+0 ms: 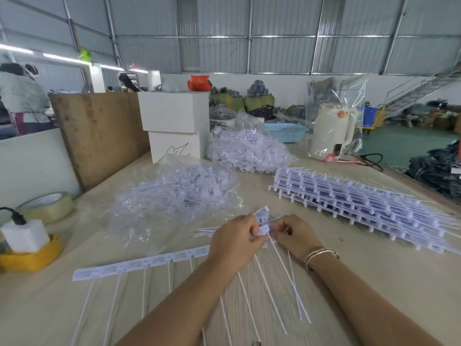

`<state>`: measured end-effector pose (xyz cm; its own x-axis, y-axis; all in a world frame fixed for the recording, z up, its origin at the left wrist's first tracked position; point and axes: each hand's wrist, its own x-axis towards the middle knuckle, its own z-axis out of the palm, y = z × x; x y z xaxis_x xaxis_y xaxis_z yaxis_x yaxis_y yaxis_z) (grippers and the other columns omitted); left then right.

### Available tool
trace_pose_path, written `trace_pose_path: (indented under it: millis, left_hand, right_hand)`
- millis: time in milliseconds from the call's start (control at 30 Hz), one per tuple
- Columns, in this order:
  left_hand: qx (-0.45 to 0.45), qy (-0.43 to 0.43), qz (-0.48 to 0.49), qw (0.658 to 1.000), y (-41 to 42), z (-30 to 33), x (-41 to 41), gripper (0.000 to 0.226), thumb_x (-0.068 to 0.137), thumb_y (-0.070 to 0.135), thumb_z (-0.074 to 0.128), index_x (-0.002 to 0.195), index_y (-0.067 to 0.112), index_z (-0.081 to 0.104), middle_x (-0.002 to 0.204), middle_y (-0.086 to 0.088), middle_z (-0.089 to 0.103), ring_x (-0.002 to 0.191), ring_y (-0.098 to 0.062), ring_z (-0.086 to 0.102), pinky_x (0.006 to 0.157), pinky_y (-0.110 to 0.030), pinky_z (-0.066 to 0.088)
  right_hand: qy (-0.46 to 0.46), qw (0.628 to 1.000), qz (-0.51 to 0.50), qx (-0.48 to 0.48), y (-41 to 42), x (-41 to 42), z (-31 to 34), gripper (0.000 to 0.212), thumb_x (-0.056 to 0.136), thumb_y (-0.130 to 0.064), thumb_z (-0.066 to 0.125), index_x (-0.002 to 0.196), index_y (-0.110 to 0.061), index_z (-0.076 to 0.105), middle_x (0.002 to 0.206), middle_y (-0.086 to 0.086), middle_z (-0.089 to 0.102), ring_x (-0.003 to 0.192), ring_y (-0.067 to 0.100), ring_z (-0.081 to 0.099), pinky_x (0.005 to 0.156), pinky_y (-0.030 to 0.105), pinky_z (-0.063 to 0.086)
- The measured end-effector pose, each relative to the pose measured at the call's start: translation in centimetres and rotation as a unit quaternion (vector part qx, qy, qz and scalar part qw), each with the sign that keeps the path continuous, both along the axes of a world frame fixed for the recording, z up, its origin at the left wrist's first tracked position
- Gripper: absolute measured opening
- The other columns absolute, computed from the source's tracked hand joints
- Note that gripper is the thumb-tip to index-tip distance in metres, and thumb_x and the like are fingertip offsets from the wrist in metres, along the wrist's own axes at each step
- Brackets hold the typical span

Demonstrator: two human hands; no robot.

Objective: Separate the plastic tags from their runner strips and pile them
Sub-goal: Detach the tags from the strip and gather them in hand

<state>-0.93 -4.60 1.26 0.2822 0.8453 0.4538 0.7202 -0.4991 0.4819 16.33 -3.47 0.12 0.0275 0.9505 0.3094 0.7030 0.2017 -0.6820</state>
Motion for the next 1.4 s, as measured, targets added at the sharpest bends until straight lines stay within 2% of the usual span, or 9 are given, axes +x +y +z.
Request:
trace_pose_path:
  millis: [200,300,433,700,833,933,1033,1167,1400]
  left_hand:
    - [0.041,0.057,-0.014,0.997,0.2,0.2,0.6,0.014,0.078,0.032,0.057,0.084,0.028,0.045,0.083,0.009,0.053,0.078,-0.014,0.050,0.061,-0.026,0.035]
    - [0.039,0.070,-0.033,0.996,0.2,0.4,0.7,0.015,0.076,0.022,0.052,0.090,0.025,0.048,0.088,0.007,0.054,0.080,-0.016,0.050,0.061,-0.026,0.033]
    - [0.048,0.076,-0.042,0.995,0.2,0.5,0.6,0.020,0.075,0.014,0.052,0.092,0.024,0.049,0.081,0.011,0.044,0.071,-0.012,0.040,0.055,-0.026,0.026]
    - [0.065,0.141,-0.048,0.987,0.5,0.5,0.0,0.031,0.071,0.023,0.060,0.097,0.023,0.042,0.080,0.010,0.043,0.069,-0.014,0.042,0.057,-0.027,0.030]
    - [0.075,0.147,-0.034,0.986,0.6,0.7,-0.3,0.027,0.076,0.031,0.064,0.093,0.022,0.045,0.075,0.008,0.044,0.065,-0.015,0.041,0.056,-0.027,0.031]
    - [0.093,0.139,-0.033,0.985,0.6,0.8,-0.4,0.022,0.078,0.030,0.063,0.088,0.022,0.046,0.072,0.008,0.044,0.062,-0.016,0.041,0.055,-0.026,0.027]
    - [0.108,0.135,-0.033,0.984,0.5,0.9,-0.2,0.017,0.077,0.028,0.063,0.089,0.020,0.053,0.076,0.002,0.055,0.065,-0.019,0.049,0.057,-0.026,0.028]
    - [0.104,0.131,-0.031,0.985,1.0,0.7,0.1,0.016,0.078,0.032,0.064,0.089,0.021,0.059,0.082,-0.001,0.062,0.073,-0.021,0.057,0.059,-0.025,0.032]
    - [0.033,0.085,-0.027,0.995,1.1,0.1,-0.1,0.014,0.080,0.038,0.067,0.088,0.027,0.065,0.075,0.008,0.052,0.073,-0.015,0.056,0.058,-0.024,0.030]
  right_hand:
    - [0.052,0.997,-0.003,0.063,-0.5,0.4,0.9,0.016,0.089,-0.008,0.056,0.077,-0.002,0.064,0.079,0.011,0.058,0.071,0.020,0.053,0.064,0.017,0.038]
    - [0.029,0.997,0.059,0.034,-0.9,0.2,1.0,0.026,0.092,-0.018,0.056,0.078,0.003,0.064,0.078,0.016,0.056,0.075,0.026,0.054,0.071,0.030,0.039]
    - [-0.019,0.994,0.107,0.016,-1.1,-0.2,1.2,0.035,0.090,-0.030,0.058,0.074,-0.001,0.065,0.075,0.011,0.055,0.073,0.021,0.051,0.071,0.031,0.039]
    - [0.024,0.994,0.105,0.012,-0.9,0.0,1.1,0.026,0.093,-0.013,0.054,0.081,0.008,0.063,0.078,0.015,0.053,0.074,0.022,0.049,0.071,0.031,0.037]
    - [0.029,0.994,0.108,0.018,-0.6,0.1,1.0,0.025,0.093,-0.011,0.053,0.076,0.006,0.060,0.072,0.006,0.047,0.070,0.017,0.045,0.069,0.031,0.034]
    - [0.032,0.991,0.126,0.014,-0.6,0.2,0.9,0.020,0.091,-0.016,0.057,0.083,0.001,0.066,0.076,0.013,0.053,0.073,0.020,0.049,0.071,0.033,0.038]
    - [0.042,0.989,0.142,0.016,-0.8,0.1,0.9,0.013,0.086,-0.022,0.064,0.086,-0.012,0.072,0.079,0.009,0.060,0.073,0.012,0.052,0.069,0.020,0.038]
    - [0.063,0.986,0.154,0.016,-0.7,0.4,0.9,0.006,0.083,-0.014,0.067,0.082,-0.019,0.071,0.075,-0.006,0.057,0.068,-0.002,0.050,0.067,0.010,0.037]
    - [0.051,0.984,0.169,0.022,-0.7,0.4,1.0,0.011,0.083,-0.008,0.067,0.082,-0.018,0.069,0.077,-0.006,0.056,0.073,0.006,0.051,0.069,0.013,0.038]
